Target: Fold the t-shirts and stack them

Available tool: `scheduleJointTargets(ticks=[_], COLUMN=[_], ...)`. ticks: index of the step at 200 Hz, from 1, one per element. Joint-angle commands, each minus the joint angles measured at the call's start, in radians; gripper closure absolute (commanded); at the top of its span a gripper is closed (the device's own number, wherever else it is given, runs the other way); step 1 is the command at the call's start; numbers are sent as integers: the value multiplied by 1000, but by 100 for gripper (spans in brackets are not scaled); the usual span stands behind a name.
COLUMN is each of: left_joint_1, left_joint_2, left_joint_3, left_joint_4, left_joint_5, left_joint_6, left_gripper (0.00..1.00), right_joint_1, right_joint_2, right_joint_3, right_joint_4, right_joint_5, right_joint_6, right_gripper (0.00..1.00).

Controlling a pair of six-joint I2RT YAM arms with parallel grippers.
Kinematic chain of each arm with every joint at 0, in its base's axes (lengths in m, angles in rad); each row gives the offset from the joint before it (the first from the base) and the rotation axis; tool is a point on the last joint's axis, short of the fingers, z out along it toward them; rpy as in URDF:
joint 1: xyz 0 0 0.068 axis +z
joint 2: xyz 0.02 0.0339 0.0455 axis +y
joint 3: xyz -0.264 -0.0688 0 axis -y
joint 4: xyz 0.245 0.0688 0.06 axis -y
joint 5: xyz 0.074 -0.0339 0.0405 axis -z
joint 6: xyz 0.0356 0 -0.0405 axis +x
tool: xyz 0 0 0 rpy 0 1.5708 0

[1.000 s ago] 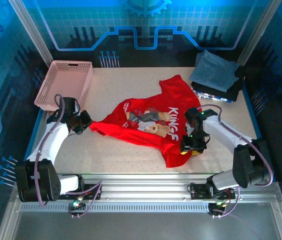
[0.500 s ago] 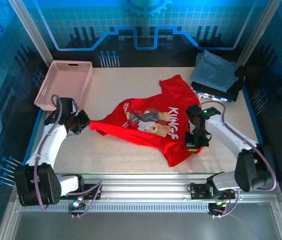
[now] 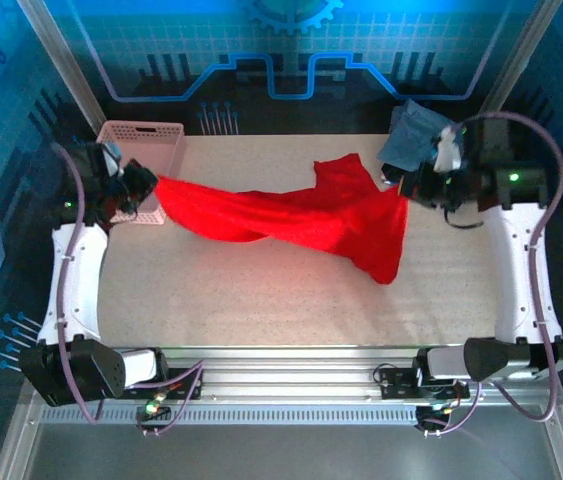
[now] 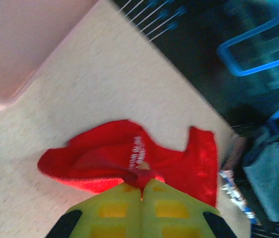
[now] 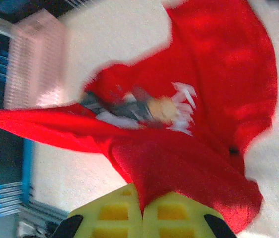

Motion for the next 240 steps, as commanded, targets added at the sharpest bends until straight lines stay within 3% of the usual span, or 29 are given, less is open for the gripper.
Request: scheduleJointTargets(ticks=[1,35,98,182,212,240], left_joint_1=[15,19,42,42,42,42], left_joint_2=[38,81,68,-17,-34,-37], left_joint_3=[160,374,616,705,746,711], left_joint_4=[69,130,118,127,98,103], left_joint_5=[50,70,75,33,-2,0], left_joint_6=[-56,-61,42,90,124,122], left_gripper=[100,100,100,100,100,100], right_joint_1=[-53,-156,-399,-673,-691,-649], right_joint_2=[89,185,97,108,156,169], right_joint_3=[247,534,575,742,807,810], right_joint_4=[17,80,385,708,808,685], right_joint_5=[-194,-310,-537,-685,-673,-653], right_joint_6=[33,153,453,839,959,859], right_gripper=[100,100,100,100,100,100])
